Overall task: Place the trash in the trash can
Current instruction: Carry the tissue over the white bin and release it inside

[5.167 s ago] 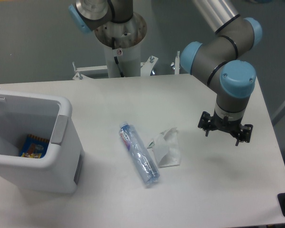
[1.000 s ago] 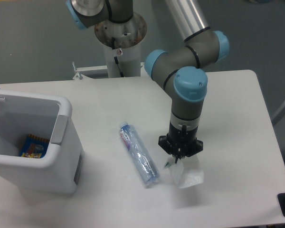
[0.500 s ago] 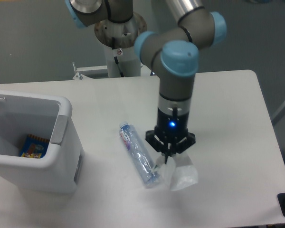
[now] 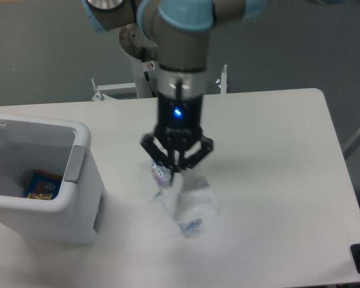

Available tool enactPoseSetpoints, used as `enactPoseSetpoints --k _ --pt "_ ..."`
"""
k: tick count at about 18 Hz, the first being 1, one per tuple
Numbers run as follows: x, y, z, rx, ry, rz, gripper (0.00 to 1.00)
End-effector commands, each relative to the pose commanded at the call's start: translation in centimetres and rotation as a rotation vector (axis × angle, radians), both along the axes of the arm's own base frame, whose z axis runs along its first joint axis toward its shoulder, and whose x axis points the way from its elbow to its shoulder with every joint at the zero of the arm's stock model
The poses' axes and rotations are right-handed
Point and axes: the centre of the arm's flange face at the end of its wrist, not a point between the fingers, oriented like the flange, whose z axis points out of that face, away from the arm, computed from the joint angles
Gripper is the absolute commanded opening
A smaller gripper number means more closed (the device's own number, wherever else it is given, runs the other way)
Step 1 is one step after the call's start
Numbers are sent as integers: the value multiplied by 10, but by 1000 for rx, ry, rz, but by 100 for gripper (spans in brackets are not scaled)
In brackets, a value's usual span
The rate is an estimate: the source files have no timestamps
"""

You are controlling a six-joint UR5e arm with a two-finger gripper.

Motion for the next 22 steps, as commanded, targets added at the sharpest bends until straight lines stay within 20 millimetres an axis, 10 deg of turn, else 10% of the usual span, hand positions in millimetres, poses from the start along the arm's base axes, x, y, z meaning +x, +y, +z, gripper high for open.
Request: enactPoseSetpoints --k 12,22 --pt "142 32 8 -10 -16 -216 4" --pt "170 40 -8 -33 -30 -272 78"
